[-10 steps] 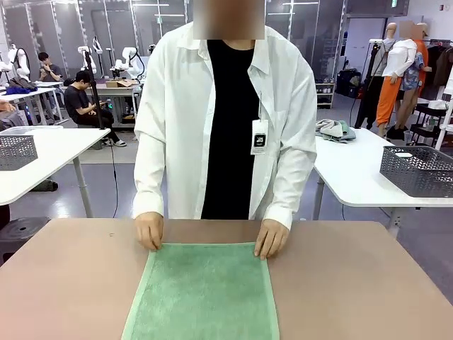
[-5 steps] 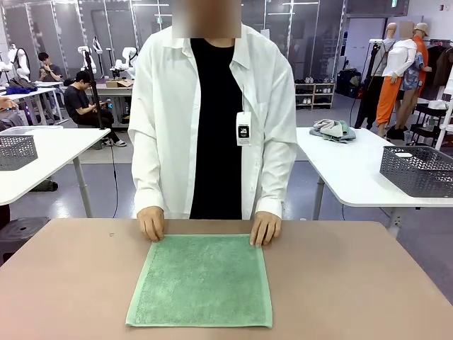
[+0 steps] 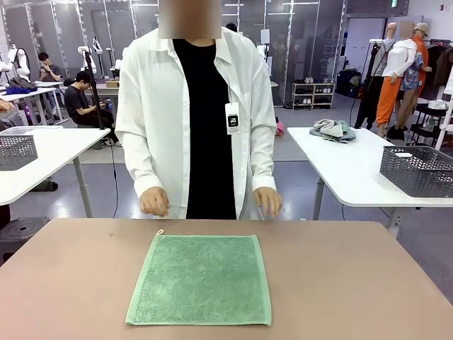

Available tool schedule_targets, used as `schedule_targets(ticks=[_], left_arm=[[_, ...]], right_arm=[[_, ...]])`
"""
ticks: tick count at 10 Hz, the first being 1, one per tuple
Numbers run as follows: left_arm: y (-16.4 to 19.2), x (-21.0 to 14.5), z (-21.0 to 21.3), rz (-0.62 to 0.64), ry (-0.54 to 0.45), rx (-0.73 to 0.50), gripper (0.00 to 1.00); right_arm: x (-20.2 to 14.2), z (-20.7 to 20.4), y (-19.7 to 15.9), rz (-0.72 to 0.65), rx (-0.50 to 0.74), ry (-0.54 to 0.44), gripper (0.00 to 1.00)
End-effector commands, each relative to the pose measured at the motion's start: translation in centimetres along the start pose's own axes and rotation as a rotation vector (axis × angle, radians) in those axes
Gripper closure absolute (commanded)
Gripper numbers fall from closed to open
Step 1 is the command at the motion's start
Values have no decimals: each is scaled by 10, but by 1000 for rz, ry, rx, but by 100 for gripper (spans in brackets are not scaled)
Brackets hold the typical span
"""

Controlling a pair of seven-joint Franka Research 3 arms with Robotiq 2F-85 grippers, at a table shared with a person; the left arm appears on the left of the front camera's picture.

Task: Fold the towels and place them in the basket.
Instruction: When a person lays out a Towel with hook on the table, fold it in half twice.

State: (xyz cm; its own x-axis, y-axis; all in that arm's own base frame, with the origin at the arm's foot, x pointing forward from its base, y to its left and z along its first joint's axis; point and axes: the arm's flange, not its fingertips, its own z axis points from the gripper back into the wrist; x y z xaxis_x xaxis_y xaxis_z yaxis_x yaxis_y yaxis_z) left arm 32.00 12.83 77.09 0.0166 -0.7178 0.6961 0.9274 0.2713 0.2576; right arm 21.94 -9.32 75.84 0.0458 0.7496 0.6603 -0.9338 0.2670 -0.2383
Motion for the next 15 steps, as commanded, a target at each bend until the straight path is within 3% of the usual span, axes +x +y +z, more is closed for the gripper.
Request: schedule_targets(ticks=[1, 9, 13, 15], left_arm=[[-1, 1, -2, -15, -11, -3, 0], [0, 0, 0, 0, 0, 0, 0], [-61, 66, -113, -59, 95, -17, 0], [-99, 79, -204, -67, 202, -72, 0]], right_arm=[[0, 0, 0, 14, 8, -7, 0], [0, 0, 0, 1, 0, 0, 0], [75, -119, 21, 54, 44, 131, 0], [102, -216, 33, 45, 68, 157, 0]])
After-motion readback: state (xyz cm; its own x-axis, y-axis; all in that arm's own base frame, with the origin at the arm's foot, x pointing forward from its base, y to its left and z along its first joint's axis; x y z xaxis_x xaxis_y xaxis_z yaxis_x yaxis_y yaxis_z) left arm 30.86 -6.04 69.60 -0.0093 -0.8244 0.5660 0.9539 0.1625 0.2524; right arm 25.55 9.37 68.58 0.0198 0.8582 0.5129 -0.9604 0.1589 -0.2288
